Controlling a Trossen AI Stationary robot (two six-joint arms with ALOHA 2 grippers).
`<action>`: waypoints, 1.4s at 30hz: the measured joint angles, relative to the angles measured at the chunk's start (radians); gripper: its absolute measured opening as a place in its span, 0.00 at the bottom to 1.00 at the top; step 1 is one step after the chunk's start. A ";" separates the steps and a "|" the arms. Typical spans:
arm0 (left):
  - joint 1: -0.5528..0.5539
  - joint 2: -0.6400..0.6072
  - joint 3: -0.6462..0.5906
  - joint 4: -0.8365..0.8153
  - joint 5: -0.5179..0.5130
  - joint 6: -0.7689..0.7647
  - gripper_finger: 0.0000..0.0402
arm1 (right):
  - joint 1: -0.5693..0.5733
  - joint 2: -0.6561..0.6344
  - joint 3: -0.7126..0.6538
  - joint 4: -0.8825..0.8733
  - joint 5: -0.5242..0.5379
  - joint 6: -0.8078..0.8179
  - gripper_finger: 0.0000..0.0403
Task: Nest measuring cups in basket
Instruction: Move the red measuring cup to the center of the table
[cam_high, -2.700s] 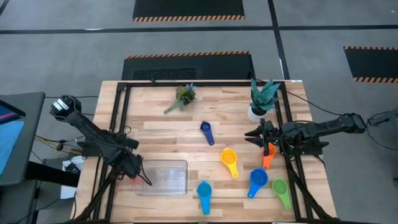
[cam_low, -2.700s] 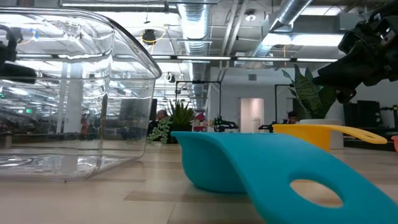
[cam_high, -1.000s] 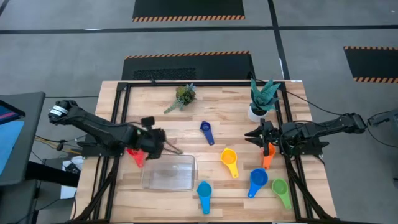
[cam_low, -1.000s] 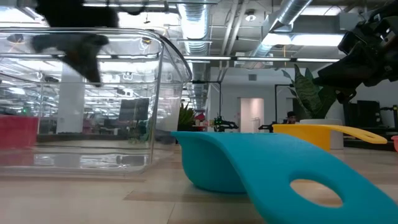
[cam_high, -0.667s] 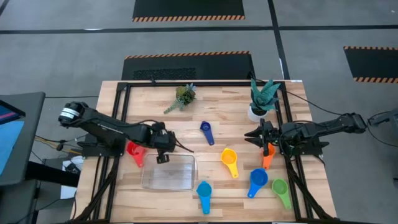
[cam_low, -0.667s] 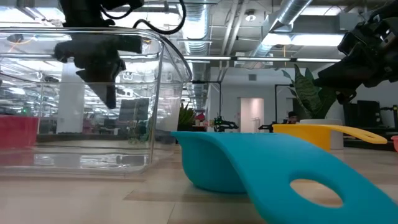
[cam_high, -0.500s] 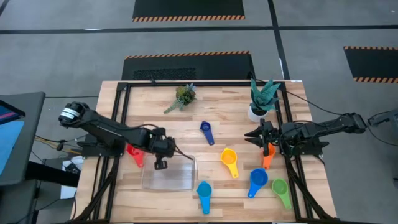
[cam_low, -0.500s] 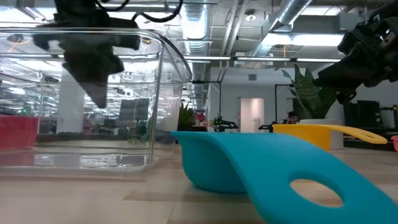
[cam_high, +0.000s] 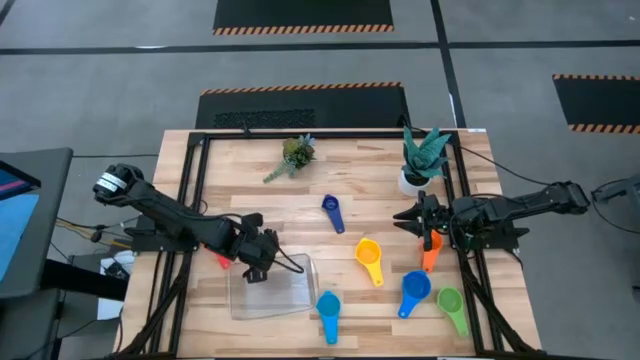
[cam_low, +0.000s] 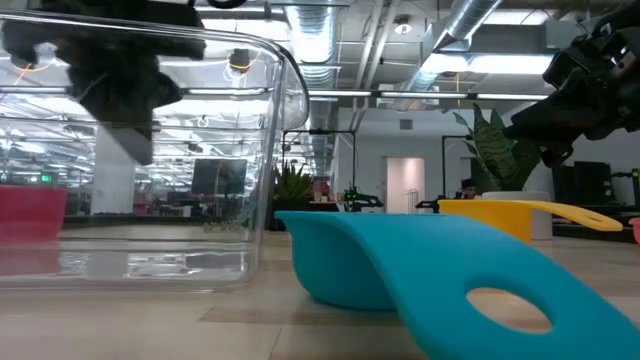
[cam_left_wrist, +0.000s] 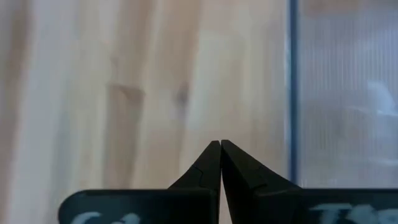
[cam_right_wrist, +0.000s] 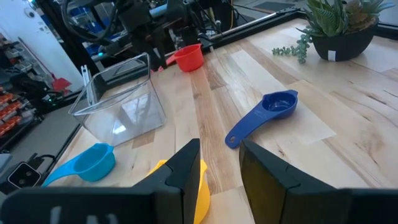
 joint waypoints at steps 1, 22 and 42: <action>0.005 0.000 0.000 0.015 -0.017 0.015 0.00 | 0.000 0.000 0.000 0.000 0.000 0.000 0.34; 0.040 0.000 -0.001 0.242 0.146 0.093 0.00 | 0.000 0.000 -0.001 0.001 0.000 0.000 0.34; 0.043 -0.008 -0.001 0.088 0.015 0.109 0.00 | 0.000 0.000 -0.001 -0.003 0.000 -0.001 0.34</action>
